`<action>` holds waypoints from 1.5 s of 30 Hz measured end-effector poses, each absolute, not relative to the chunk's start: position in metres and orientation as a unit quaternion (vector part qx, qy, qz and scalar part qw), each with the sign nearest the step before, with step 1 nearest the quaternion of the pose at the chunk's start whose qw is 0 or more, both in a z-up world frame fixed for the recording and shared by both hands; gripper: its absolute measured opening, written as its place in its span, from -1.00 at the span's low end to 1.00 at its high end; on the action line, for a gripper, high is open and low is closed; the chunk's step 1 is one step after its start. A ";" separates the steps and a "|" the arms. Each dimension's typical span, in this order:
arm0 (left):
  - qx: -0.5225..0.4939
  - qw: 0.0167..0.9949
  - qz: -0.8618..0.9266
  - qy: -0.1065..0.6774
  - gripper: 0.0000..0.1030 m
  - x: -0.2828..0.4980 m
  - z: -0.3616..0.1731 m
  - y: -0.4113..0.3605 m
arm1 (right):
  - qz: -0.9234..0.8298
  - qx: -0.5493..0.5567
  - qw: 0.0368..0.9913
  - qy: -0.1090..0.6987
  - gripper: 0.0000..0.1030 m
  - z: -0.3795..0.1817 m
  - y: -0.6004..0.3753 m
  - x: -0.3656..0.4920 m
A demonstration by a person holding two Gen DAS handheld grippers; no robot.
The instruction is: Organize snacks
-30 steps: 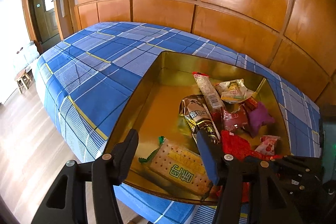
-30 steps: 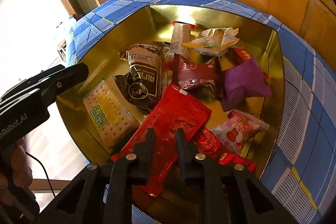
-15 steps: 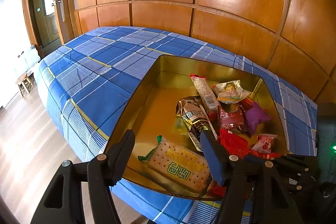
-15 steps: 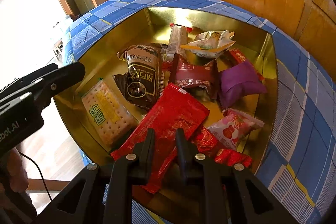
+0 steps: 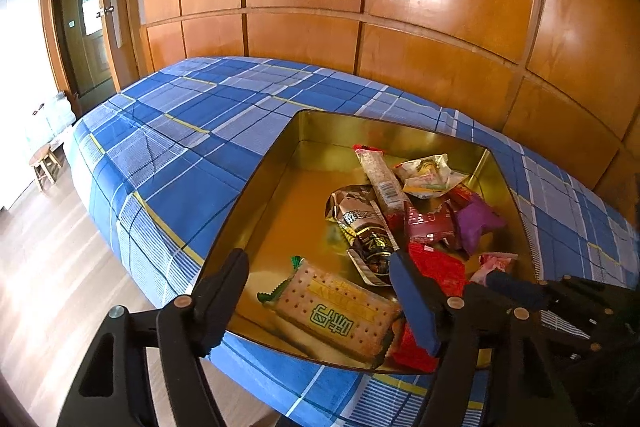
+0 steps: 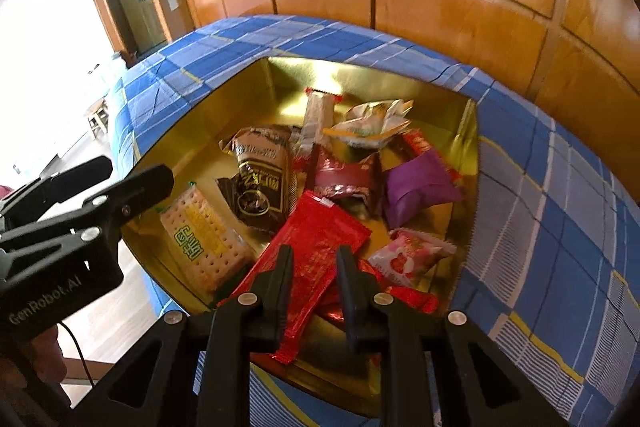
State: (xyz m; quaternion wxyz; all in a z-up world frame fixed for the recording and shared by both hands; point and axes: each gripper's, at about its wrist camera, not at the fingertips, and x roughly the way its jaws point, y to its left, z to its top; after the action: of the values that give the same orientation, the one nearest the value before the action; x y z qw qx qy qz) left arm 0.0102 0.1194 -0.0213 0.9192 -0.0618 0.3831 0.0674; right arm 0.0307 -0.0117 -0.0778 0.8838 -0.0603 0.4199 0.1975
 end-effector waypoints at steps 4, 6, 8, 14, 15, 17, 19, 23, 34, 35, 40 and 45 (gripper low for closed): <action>-0.059 0.922 0.064 0.378 0.49 0.007 -0.018 0.114 | 0.175 -0.051 0.899 0.399 -0.50 -0.068 -0.022 0.024; -0.056 0.923 0.061 0.376 0.52 0.005 -0.017 0.110 | 0.165 -0.043 0.903 0.394 -0.50 -0.065 -0.028 0.021; -0.051 0.924 0.057 0.374 0.56 0.003 -0.016 0.106 | 0.152 -0.036 0.909 0.387 -0.50 -0.061 -0.035 0.018; -0.039 0.930 0.046 0.363 0.64 -0.003 -0.011 0.092 | 0.131 -0.022 0.916 0.378 -0.50 -0.057 -0.051 0.012; -0.038 0.930 0.045 0.362 0.65 -0.004 -0.011 0.091 | 0.129 -0.021 0.917 0.378 -0.50 -0.057 -0.053 0.012; -0.036 0.932 0.044 0.359 0.68 -0.005 -0.009 0.088 | 0.127 -0.019 0.917 0.378 -0.49 -0.057 -0.055 0.011; -0.037 0.932 0.041 0.358 0.70 -0.005 -0.008 0.087 | 0.126 -0.017 0.917 0.377 -0.49 -0.057 -0.057 0.010; -0.035 0.932 0.042 0.359 0.73 -0.006 -0.008 0.085 | 0.124 -0.013 0.918 0.376 -0.49 -0.057 -0.060 0.010; -0.034 0.930 0.043 0.363 0.73 -0.005 -0.010 0.085 | 0.123 -0.008 0.919 0.375 -0.49 -0.058 -0.061 0.009; -0.035 0.930 0.044 0.363 0.73 -0.005 -0.010 0.085 | 0.123 -0.008 0.919 0.375 -0.49 -0.058 -0.062 0.008; -0.035 0.930 0.044 0.363 0.74 -0.005 -0.010 0.085 | 0.125 -0.006 0.918 0.375 -0.49 -0.058 -0.062 0.008; -0.032 0.931 0.043 0.361 0.75 -0.006 -0.009 0.084 | 0.124 -0.004 0.919 0.375 -0.49 -0.058 -0.064 0.007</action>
State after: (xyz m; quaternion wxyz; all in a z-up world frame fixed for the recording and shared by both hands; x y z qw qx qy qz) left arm -0.0061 0.0844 -0.0091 0.9311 -0.0325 0.3608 0.0430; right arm 0.0072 -0.0637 -0.0582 0.9185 -0.0042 0.3754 0.1237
